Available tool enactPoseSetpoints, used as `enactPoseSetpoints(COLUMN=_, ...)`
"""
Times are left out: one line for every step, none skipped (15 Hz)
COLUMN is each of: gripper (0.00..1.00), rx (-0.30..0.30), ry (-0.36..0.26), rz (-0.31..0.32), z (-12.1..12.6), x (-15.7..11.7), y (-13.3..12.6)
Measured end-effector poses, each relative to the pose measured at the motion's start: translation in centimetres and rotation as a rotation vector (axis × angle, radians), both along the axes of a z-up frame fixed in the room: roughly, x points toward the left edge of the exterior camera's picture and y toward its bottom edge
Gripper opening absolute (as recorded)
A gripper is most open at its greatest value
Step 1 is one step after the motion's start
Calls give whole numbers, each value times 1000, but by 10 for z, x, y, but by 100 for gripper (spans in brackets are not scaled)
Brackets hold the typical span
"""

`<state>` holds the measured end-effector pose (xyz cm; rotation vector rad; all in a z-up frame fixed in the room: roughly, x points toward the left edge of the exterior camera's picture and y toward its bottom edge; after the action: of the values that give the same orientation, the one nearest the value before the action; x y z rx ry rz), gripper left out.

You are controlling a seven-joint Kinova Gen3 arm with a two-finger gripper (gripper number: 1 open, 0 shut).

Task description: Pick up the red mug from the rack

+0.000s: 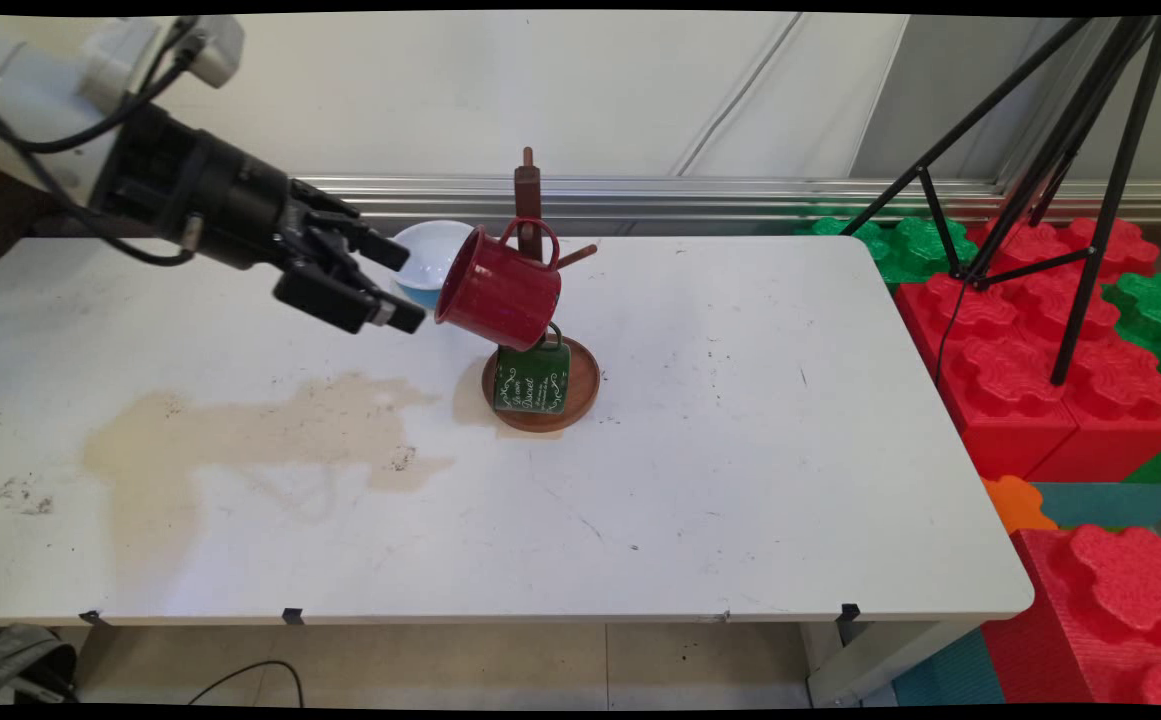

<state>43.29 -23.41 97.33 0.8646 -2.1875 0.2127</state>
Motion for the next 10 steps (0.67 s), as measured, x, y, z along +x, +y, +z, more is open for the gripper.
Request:
enactPoseSetpoints(gripper=100, rx=4, ry=4, rz=1, z=-1, x=-3, y=-3)
enactPoseSetpoints(gripper=100, rx=7, ry=9, rz=0, z=-3, x=-6, y=-6)
enactPoseSetpoints(gripper=100, rx=12, ry=15, rz=0, z=-5, x=-10, y=-10)
enactPoseSetpoints(gripper=100, rx=15, ry=19, rz=1, z=-6, x=-12, y=-13)
enactPoseSetpoints(gripper=100, rx=20, ry=23, rz=2, z=-9, x=-15, y=-17)
enactPoseSetpoints(gripper=100, rx=24, ry=27, rz=4, z=-11, x=-18, y=-20)
enactPoseSetpoints(gripper=100, rx=30, ry=30, rz=6, z=-13, x=-21, y=-24)
enactPoseSetpoints(gripper=100, rx=35, ry=32, rz=8, z=-16, x=-23, y=-28)
enactPoseSetpoints(gripper=100, rx=40, ry=33, rz=11, z=-18, x=-25, y=-30)
enactPoseSetpoints(gripper=100, rx=42, ry=33, rz=12, z=-20, x=-26, y=-32)
